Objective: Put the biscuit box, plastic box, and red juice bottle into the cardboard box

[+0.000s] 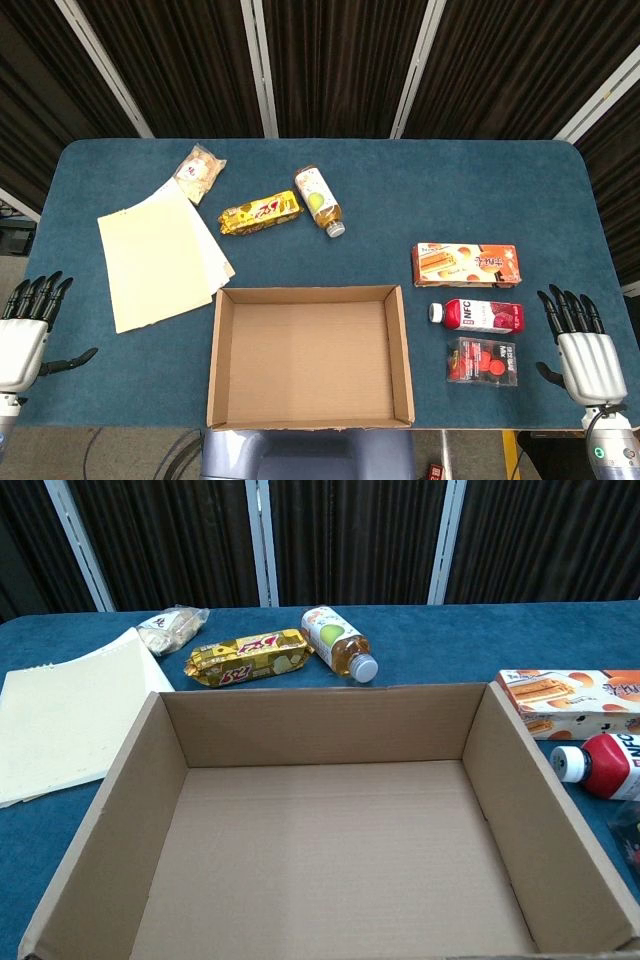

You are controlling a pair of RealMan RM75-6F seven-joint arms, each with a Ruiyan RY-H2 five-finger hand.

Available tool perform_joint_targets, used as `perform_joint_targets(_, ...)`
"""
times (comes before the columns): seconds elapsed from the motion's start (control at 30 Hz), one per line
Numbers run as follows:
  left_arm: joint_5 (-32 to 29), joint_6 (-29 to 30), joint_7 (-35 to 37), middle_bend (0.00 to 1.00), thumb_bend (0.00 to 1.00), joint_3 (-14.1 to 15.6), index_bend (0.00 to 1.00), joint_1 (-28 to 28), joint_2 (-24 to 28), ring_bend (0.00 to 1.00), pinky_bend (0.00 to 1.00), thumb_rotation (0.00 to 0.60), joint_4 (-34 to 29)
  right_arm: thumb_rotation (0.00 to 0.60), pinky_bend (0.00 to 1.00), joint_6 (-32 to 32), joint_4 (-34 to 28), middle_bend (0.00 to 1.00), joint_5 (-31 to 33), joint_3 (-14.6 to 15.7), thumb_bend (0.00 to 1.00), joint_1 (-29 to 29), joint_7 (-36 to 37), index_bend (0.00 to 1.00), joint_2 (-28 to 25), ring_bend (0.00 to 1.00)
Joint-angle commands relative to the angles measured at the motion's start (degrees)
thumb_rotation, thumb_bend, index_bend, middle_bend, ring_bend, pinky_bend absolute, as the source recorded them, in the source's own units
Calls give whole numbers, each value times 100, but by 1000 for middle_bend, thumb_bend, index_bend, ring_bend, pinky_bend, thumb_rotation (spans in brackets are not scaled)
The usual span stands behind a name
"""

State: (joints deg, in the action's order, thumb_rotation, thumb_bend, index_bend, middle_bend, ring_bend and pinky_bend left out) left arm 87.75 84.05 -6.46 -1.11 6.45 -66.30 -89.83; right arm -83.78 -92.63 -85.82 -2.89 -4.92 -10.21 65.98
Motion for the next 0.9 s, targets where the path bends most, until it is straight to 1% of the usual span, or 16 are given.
perform_joint_targets(0.03, -15, -20, -2, 0, 54, 4, 0, 2, 3, 0, 2, 422, -2, 600, 0, 17, -3, 0, 9, 1, 0, -5, -12, 0, 1, 0)
perform_joint_targets(0.23, -25, -64, 0, 0, 53, 11, 0, 19, -7, 0, 3, 424, 11, 600, 0, 95, -7, 0, 68, -10, 0, -32, -18, 0, -2, 0)
perform_joint_targets(0.4, -40, -1, 49, 0, 53, -12, 0, -5, 14, 0, 2, 420, 1, 600, 0, 173, -22, 0, 13, -59, 54, -133, 127, 0, -3, 0)
perform_joint_targets(0.5, -55, 127, 97, 0, 54, -87, 0, -26, 0, 0, 3, 419, 37, 600, 0, 534, 9, 0, 170, -172, 55, -360, 91, 0, -35, 0)
perform_joint_targets(0.6, -49, 143, 102, 0, 53, -100, 0, -20, -27, 0, 3, 423, 79, 600, 0, 898, 46, 0, 320, -288, 57, -605, -43, 0, -66, 0)
perform_joint_targets(0.73, -59, 75, -4, 0, 56, -90, 0, 13, -104, 0, 2, 422, 151, 600, 0, 1730, 179, 0, 646, -526, 66, -1165, -250, 0, -83, 0)
perform_joint_targets(0.77, -65, 59, -25, 0, 56, -87, 0, 17, -116, 0, 2, 422, 159, 600, 0, 1830, 209, 0, 693, -558, 73, -1238, -294, 0, -79, 0)
perform_joint_targets(0.9, -103, 8, -176, 0, 55, -86, 0, 37, -190, 0, 3, 424, 183, 600, 0, 2554, 454, 0, 997, -740, 91, -1747, -424, 0, 1, 0)
